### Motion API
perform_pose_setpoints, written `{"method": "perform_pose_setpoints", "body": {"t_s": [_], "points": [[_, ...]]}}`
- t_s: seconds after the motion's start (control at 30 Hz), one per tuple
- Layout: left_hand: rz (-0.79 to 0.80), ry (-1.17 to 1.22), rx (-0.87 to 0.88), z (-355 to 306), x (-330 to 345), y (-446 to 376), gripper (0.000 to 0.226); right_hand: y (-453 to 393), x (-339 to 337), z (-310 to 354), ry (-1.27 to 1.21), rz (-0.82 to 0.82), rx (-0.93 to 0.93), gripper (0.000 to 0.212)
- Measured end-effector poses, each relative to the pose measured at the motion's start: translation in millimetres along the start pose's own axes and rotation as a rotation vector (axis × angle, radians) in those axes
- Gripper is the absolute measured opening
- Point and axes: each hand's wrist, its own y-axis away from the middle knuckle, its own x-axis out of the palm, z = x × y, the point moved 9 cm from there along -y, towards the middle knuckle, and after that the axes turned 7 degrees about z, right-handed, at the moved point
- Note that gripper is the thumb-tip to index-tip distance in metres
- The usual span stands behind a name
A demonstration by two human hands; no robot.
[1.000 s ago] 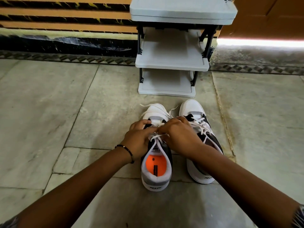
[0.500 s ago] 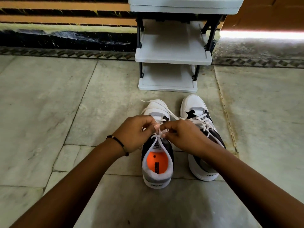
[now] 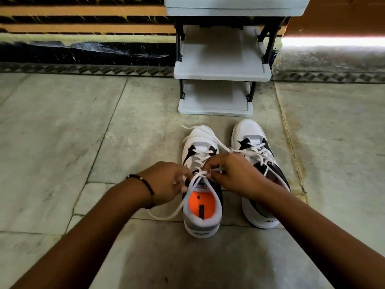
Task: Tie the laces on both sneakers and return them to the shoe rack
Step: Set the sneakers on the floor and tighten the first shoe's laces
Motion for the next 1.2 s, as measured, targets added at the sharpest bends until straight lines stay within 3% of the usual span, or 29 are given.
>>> {"method": "perform_pose_setpoints", "body": {"t_s": [0.1, 0.3, 0.43, 0.57, 0.7, 0.87, 0.97, 1.2], "points": [[-0.238, 0.11, 0.074, -9, -10, -9, 0.035, 4, -5, 10, 0.086, -0.076, -0.08, 0.014], [-0.238, 0.119, 0.101, -6, -2, -24, 0.01, 10, -15, 12, -0.029, -0.142, -0.099, 0.015], [-0.236, 0.15, 0.162, -11, -2, -25, 0.02, 6, -13, 11, -0.076, -0.079, -0.077, 0.015], [-0.337, 0.146, 0.194, -12, -6, -22, 0.016, 4, -10, 7, -0.055, -0.03, -0.024, 0.009], [-0.416, 0.158, 0.15, -11, -16, -23, 0.016, 3, -3, 11, 0.127, 0.045, 0.01, 0.009], [-0.448, 0.024, 0.088, -12, -17, -28, 0.024, 4, -8, 14, 0.122, -0.008, 0.014, 0.007], [-0.425, 0.291, 0.161, -14, -8, -26, 0.033, 7, -13, 12, 0.089, -0.05, 0.014, 0.008], [-0.566, 0.885, 0.234, -8, -18, -4, 0.03, 11, -28, 3, 0.006, -0.197, 0.046, 0.002]]}}
